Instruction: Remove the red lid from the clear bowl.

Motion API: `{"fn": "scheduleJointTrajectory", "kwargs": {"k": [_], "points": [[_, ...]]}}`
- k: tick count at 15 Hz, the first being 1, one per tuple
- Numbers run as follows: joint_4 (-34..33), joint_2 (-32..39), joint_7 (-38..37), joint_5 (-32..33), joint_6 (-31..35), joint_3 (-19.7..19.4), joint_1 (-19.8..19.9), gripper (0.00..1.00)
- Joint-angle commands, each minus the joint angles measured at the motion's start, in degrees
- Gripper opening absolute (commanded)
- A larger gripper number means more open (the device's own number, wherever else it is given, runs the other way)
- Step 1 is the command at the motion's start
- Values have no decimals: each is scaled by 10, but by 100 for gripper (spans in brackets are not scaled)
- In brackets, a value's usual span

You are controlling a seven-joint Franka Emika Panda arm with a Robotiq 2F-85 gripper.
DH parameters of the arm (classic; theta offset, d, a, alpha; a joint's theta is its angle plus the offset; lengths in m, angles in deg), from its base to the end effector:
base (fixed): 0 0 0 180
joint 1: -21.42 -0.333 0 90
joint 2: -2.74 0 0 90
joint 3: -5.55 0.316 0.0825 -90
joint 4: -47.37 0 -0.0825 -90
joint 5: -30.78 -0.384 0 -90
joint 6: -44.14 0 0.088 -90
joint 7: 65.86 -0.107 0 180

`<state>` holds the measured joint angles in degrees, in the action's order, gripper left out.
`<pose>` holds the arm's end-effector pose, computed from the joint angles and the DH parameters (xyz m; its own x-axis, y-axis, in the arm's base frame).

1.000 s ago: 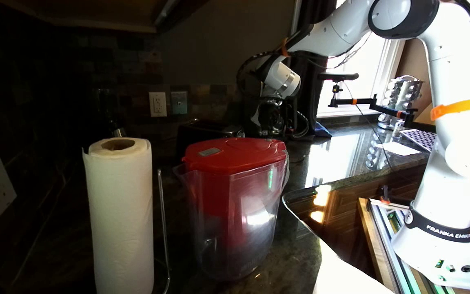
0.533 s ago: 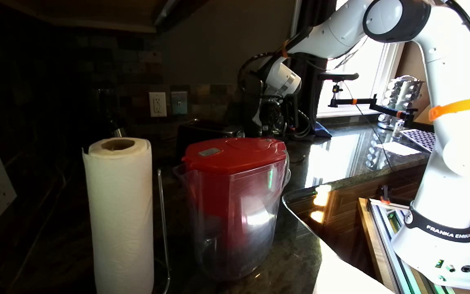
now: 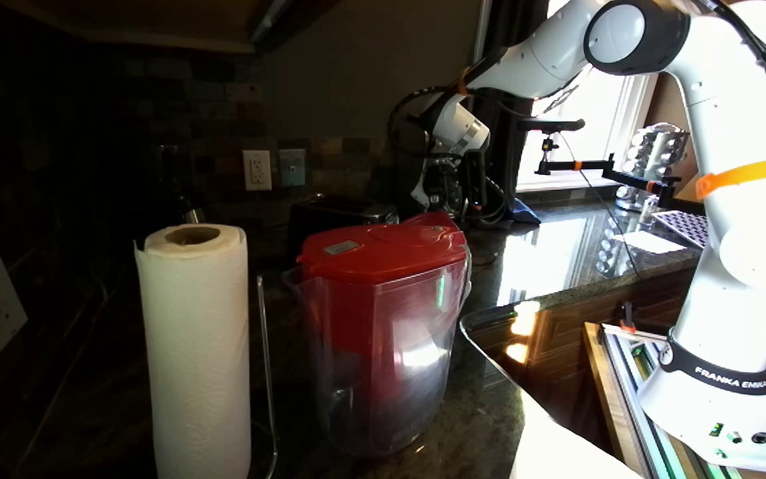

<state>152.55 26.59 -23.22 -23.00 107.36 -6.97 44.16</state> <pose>0.4967 -0.2063 0.3249 0.9728 0.1284 -0.1927 -0.1613 -0.2214 -0.9617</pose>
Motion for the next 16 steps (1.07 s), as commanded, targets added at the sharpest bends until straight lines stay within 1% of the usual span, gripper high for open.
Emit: {"fn": "scheduleJointTrajectory", "kwargs": {"k": [1, 13, 16], "points": [[-23, 21, -12, -21, -33, -2, 6, 2], [-45, 26, -11, -32, -84, -2, 7, 2], [-47, 23, -10, -29, -79, -5, 5, 2]]}}
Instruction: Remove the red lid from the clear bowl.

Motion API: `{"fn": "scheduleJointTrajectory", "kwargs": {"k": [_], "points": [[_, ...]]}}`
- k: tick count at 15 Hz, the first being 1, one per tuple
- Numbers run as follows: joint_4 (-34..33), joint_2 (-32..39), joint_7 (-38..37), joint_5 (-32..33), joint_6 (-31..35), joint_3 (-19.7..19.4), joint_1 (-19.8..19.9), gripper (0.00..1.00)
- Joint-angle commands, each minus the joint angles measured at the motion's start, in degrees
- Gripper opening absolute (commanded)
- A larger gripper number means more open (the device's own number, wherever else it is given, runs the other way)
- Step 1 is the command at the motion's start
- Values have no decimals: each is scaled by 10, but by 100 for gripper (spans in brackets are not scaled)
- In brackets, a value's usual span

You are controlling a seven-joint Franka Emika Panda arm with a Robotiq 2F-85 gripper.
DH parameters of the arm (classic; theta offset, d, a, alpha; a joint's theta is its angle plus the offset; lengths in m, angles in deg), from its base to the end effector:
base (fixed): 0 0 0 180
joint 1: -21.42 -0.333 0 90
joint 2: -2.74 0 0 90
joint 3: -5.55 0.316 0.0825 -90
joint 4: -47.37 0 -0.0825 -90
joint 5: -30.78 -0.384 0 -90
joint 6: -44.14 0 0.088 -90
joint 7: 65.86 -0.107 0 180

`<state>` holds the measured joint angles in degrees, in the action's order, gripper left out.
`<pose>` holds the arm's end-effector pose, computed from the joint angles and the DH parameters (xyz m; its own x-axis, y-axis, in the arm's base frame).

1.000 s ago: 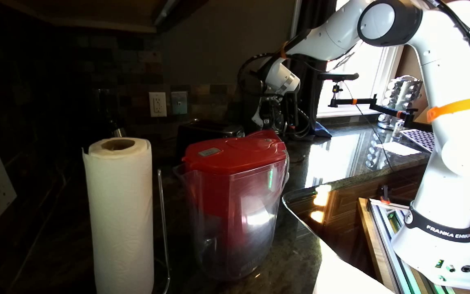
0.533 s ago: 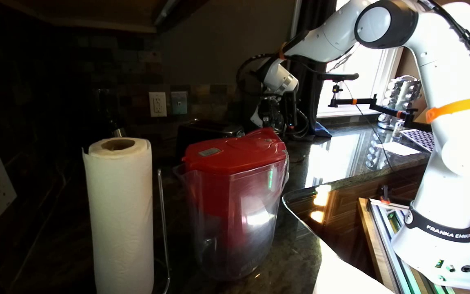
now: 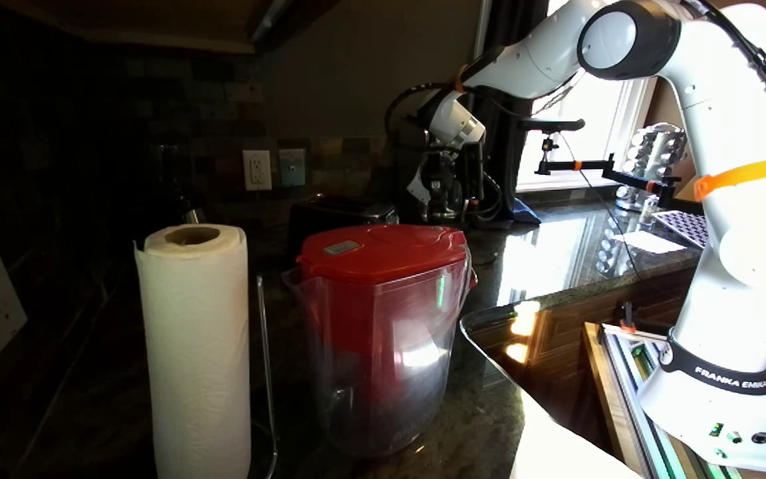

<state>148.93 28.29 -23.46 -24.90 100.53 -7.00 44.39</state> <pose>0.5033 -0.2044 0.3404 0.9660 0.1939 -0.1711 -0.1444 -0.1444 -0.9789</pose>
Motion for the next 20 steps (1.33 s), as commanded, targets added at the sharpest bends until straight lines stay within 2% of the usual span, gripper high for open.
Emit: {"fn": "scheduleJointTrajectory", "kwargs": {"k": [1, 3, 4, 5, 7, 13, 15, 20], "points": [[-12, 5, -7, -8, -5, -6, 1, 2], [-13, 2, -6, -4, 4, -8, 0, 2], [-12, -3, -5, 3, 20, -12, -4, 34], [-15, -8, -2, 20, 38, -16, -8, 36], [-20, -13, -5, 55, 71, -22, -13, 48], [-38, -6, -10, 188, 114, -16, -15, 95], [-39, 0, -6, 224, 121, -9, -14, 100], [-41, 16, -2, 274, 144, 10, -14, 100]]}}
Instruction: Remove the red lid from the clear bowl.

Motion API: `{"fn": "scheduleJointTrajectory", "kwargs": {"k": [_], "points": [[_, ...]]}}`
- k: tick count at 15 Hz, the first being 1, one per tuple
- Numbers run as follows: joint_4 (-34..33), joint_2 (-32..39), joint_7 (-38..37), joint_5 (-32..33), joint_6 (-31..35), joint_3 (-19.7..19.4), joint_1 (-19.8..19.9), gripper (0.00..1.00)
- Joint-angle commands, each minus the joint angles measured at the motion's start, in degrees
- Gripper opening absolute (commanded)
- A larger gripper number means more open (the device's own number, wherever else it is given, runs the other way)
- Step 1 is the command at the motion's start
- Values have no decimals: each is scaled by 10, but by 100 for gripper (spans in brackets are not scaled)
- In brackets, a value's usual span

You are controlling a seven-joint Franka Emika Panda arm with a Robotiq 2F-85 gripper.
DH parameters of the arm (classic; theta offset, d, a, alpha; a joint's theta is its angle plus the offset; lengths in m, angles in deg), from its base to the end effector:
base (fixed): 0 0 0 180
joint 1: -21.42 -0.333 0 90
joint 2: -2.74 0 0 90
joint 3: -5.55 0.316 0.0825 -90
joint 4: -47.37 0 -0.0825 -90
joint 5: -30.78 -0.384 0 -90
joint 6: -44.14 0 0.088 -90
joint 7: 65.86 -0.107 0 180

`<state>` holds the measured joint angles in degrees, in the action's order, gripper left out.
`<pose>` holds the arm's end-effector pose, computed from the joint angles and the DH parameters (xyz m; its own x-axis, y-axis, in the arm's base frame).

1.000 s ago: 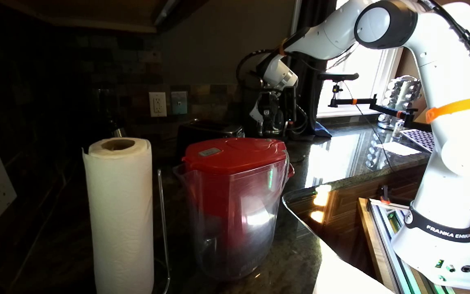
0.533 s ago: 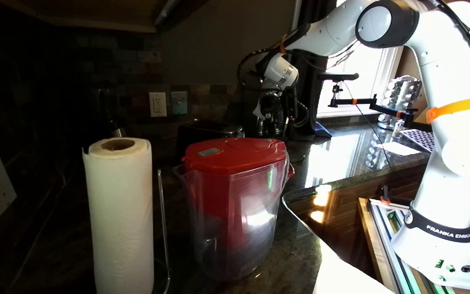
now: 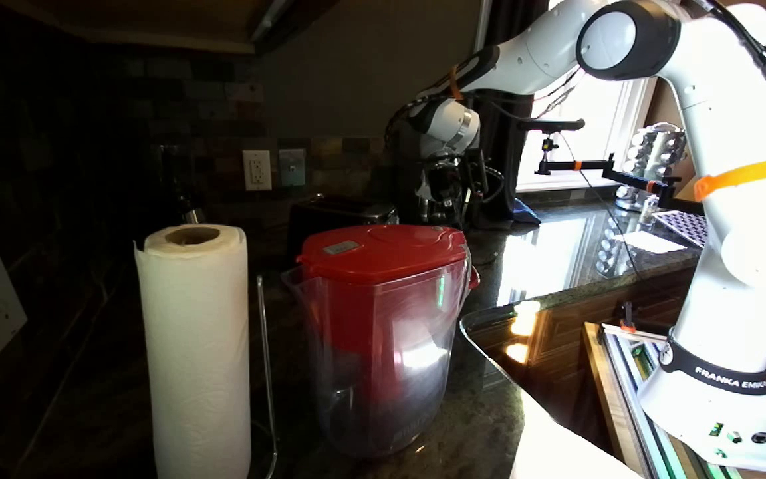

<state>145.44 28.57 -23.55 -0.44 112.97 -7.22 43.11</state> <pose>0.4969 -0.2453 0.3170 0.9121 0.2203 -0.3458 -0.1536 -0.5985 -0.7862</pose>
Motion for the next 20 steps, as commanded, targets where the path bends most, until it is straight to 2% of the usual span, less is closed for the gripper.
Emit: {"fn": "scheduleJointTrajectory", "kwargs": {"k": [1, 7, 18, 19, 20], "points": [[-6, 18, 2, 33, 28, 17, -1, 100], [-10, 47, 1, 28, 55, 41, 1, 100], [-45, 88, 0, 19, -22, 59, 16, 100], [-49, 91, -1, 18, -30, 59, 17, 97], [-53, 93, -1, 17, -36, 59, 17, 87]]}}
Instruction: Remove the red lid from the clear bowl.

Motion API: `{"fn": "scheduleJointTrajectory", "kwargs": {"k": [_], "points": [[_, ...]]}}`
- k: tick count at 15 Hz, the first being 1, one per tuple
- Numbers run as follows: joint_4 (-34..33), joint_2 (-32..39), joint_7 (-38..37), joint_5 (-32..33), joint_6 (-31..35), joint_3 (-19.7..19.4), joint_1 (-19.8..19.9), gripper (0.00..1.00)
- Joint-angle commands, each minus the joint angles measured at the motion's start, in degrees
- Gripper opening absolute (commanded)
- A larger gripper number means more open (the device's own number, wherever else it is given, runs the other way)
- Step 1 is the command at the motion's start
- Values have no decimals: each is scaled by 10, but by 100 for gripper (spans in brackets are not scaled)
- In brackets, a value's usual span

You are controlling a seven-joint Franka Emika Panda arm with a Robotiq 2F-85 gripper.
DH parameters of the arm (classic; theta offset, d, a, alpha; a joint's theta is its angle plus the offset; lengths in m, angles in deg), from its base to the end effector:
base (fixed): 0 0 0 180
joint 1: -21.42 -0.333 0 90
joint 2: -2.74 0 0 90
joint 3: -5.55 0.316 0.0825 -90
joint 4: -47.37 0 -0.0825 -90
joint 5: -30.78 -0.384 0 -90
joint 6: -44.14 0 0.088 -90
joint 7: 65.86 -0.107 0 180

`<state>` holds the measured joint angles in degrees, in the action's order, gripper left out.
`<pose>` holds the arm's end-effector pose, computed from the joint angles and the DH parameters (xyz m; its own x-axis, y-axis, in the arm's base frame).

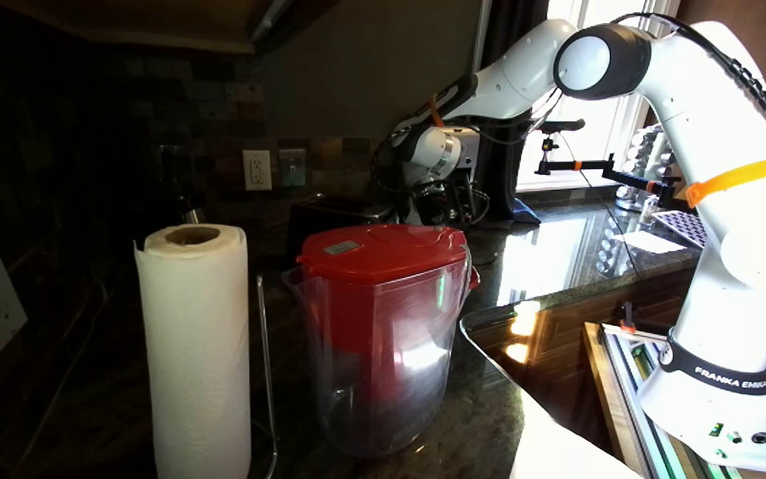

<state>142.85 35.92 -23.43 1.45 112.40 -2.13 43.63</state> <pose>0.5152 -0.2138 0.2585 0.8545 0.3243 -0.4058 -0.1639 -0.5729 -0.8030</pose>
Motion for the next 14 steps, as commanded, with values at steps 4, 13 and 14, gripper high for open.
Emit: {"fn": "scheduleJointTrajectory", "kwargs": {"k": [4, 13, 14], "points": [[-39, 30, -4, -1, -41, 8, 12, 64], [-55, 44, -8, 1, -41, 9, 13, 0], [-57, 45, -8, 1, -43, 9, 13, 0]]}}
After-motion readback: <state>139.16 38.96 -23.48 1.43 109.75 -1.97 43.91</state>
